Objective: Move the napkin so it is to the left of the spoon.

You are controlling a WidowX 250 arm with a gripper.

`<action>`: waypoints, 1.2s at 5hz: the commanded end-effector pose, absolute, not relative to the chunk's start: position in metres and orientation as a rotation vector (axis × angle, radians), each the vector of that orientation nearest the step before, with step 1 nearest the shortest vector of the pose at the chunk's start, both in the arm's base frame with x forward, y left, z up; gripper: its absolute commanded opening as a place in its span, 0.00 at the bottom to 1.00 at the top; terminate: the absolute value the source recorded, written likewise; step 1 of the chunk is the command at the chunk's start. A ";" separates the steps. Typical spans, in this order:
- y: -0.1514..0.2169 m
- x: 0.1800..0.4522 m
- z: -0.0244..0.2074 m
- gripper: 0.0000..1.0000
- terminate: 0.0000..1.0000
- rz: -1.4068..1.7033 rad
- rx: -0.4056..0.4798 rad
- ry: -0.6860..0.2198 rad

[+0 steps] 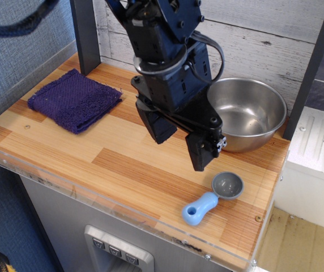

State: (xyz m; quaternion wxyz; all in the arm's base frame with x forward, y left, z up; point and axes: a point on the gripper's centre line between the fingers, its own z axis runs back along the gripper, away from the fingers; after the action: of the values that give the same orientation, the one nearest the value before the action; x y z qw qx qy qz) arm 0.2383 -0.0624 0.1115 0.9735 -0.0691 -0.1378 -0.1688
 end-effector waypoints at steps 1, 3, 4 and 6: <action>-0.062 0.238 0.112 1.00 0.00 -0.341 -0.139 -0.278; -0.018 0.271 0.117 1.00 0.00 -0.299 -0.094 -0.252; -0.001 0.285 0.116 1.00 0.00 -0.266 -0.067 -0.237; 0.043 0.320 0.118 1.00 0.00 -0.200 0.004 -0.218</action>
State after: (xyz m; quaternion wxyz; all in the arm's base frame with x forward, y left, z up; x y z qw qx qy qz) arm 0.3176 0.0410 0.1025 0.9913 -0.0040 -0.0853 -0.1005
